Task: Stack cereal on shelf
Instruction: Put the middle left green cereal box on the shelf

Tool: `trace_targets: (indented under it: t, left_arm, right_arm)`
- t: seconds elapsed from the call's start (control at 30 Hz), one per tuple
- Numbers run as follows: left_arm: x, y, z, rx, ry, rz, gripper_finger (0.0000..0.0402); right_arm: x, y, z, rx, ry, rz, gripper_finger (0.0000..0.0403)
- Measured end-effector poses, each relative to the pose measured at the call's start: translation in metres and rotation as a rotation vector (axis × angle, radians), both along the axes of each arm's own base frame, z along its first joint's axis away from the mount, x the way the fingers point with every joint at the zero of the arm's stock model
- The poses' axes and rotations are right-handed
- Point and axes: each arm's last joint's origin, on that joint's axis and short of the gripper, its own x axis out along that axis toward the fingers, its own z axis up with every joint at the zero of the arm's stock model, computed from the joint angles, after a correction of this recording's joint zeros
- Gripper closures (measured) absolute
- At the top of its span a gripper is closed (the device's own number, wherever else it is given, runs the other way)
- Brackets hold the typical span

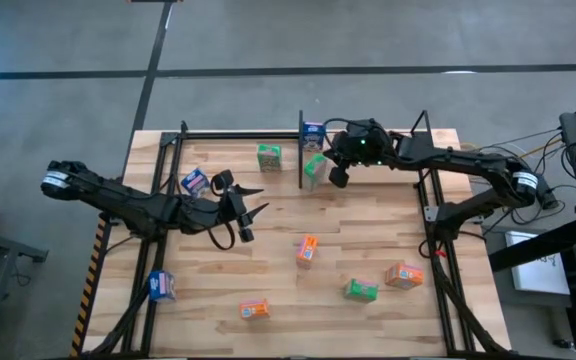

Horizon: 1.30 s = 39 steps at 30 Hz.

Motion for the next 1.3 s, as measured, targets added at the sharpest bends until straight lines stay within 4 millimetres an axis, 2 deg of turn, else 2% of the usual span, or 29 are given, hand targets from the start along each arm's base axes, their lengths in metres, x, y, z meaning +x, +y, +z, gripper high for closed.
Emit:
trace_targets:
  t: [0.17, 0.33, 0.53, 0.67, 0.93, 1.03, 1.17, 1.3]
  left_arm:
    - [0.0, 0.0, 0.0, 0.0, 0.0, 0.0, 0.0245]
    - [0.0, 0.0, 0.0, -0.001, -0.001, 0.0, 0.0245]
    - [0.0, 0.0, 0.0, -0.001, -0.001, -0.001, 0.0245]
    - [0.0, 0.0, 0.0, -0.001, 0.0, -0.001, 0.0245]
    - [0.0, 0.0, 0.0, 0.0, 0.001, -0.001, 0.0245]
    - [0.0, 0.0, 0.0, -0.001, 0.001, -0.001, 0.0245]
    - [0.0, 0.0, 0.0, -0.001, 0.001, -0.002, 0.0245]
    - [0.0, 0.0, 0.0, -0.001, 0.001, -0.002, 0.0245]
  right_arm:
    - [-0.001, 0.0, 0.018, 0.017, 0.086, 0.017, 0.0394]
    - [0.006, -0.002, 0.029, 0.041, 0.152, 0.143, 0.0394]
    - [0.022, -0.009, 0.032, 0.072, 0.218, 0.214, 0.0385]
    - [0.031, -0.014, 0.031, 0.1, 0.281, 0.226, 0.034]
    - [0.044, -0.021, 0.027, 0.075, 0.374, 0.284, 0.0205]
    - [0.043, -0.022, 0.028, 0.001, 0.409, 0.309, 0.0162]
    - [0.043, -0.022, 0.028, -0.092, 0.441, 0.395, 0.0124]
    - [0.046, -0.022, 0.024, -0.13, 0.463, 0.449, 0.0109]
